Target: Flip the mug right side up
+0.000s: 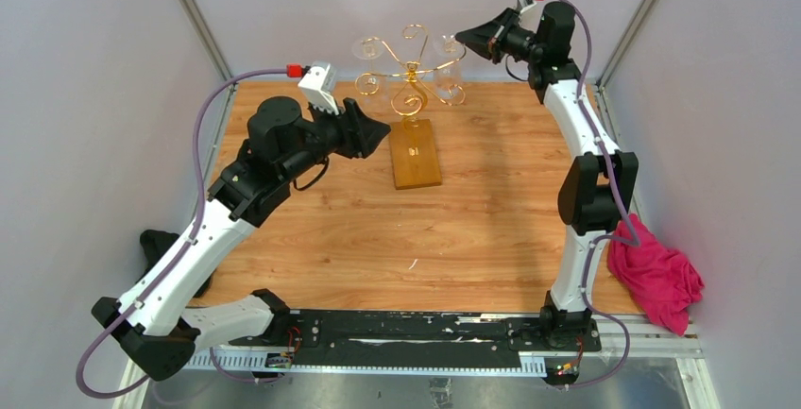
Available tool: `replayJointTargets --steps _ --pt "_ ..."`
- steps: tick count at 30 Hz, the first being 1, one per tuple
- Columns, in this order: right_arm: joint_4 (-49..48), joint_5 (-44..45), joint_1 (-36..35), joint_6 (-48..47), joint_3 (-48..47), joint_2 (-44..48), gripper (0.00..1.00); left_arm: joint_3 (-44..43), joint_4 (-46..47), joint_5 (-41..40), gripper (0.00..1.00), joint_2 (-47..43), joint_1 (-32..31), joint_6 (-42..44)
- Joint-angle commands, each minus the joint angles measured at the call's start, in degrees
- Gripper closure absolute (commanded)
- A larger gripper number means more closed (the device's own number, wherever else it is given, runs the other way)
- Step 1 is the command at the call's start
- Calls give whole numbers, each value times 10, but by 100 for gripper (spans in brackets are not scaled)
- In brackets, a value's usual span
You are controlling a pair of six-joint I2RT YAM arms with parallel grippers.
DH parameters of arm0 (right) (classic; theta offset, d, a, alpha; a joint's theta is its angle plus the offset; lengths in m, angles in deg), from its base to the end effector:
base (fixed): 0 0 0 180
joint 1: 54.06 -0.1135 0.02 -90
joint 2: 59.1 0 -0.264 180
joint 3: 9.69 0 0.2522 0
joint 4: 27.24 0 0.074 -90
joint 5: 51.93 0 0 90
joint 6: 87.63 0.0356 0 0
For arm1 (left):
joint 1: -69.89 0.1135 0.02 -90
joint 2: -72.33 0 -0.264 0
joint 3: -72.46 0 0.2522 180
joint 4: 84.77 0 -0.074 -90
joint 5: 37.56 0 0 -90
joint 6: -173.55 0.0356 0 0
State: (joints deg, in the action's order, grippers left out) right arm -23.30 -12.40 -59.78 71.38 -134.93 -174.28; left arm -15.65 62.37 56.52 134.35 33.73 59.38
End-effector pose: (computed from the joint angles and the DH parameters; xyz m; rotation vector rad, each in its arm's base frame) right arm 0.4716 0.0748 0.4068 0.1216 1.7542 1.6350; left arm 0.1853 -0.1386 0.4446 0.2393 1.7453 -0.8402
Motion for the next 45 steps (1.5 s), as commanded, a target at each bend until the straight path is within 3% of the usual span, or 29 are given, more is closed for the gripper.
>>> replayJointTargets --steps 1,9,26,38,45 --pt "-26 0 9 72 12 2 100 6 0 -11 48 -16 -4 7" --pt "-15 26 26 100 28 29 100 5 -5 -14 48 -18 -4 9" --pt "-47 -8 35 106 74 83 100 2 -2 -15 49 -5 -4 3" --pt "-51 -22 9 90 131 119 100 4 4 -8 50 -5 -4 -5" --pt "-40 -16 -19 81 98 96 100 8 2 -11 50 -9 -5 -4"
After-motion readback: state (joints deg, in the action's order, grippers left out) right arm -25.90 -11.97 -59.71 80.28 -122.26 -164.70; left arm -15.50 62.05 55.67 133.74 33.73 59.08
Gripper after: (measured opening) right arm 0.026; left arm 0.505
